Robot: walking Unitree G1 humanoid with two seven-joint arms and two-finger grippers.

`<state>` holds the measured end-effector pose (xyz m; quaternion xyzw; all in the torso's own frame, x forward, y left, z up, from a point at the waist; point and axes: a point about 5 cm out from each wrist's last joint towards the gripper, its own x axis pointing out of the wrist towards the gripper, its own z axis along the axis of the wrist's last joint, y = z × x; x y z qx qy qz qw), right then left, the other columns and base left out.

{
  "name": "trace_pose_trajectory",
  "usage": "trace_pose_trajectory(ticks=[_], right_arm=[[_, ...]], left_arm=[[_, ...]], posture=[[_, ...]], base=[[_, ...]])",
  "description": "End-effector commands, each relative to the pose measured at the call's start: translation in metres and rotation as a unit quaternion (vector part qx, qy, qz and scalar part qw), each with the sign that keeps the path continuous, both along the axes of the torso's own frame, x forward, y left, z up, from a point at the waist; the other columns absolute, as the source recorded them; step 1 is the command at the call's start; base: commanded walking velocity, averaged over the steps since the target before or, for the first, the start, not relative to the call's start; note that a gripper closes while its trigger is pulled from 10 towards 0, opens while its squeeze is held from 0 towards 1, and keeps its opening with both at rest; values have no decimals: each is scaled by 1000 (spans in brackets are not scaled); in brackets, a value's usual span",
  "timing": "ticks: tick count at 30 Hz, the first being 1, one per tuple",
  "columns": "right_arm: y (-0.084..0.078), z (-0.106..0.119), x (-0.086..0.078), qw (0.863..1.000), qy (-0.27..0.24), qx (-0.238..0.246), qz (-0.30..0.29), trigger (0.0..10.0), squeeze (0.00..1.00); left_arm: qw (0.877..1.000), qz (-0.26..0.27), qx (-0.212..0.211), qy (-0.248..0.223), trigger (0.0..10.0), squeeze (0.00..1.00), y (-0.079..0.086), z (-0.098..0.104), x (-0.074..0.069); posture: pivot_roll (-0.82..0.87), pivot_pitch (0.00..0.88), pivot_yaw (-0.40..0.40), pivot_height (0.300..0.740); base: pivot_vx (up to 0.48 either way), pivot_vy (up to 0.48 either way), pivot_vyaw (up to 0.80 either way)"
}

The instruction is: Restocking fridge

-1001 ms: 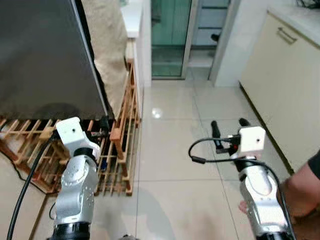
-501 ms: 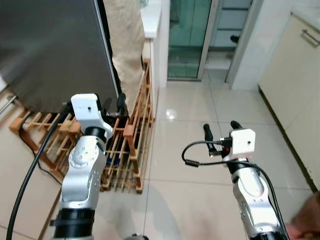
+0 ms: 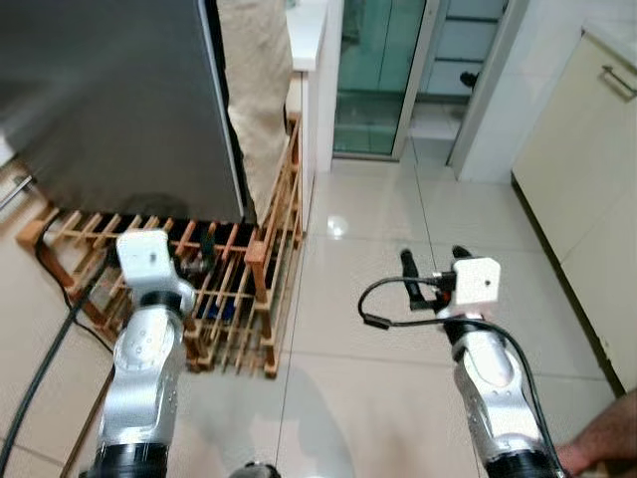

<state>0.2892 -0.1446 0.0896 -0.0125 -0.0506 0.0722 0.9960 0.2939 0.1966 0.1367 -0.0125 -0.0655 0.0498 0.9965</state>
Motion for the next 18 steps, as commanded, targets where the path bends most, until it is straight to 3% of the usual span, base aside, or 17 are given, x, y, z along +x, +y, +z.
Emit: trace_pose_trajectory(ticks=[1,9,18], right_arm=[[1,10,5,1000,-23,-10,1,10000,0],[-11,10,-3,999,-27,-22,0,10000,0],[-7,4,-5,1000,-13,-25,4,10000,0]], left_arm=[[1000,-12,-2,12,10000,0,-4,-3,4],[999,-11,-21,-31,10000,0,-12,18,6],[998,-9,-33,-49,10000,0,-18,29,13]], posture=[[-96,0,6,740],[-130,0,-5,740],[-133,0,-3,740]], base=[[360,-311,0],[442,-71,0],[471,0,0]])
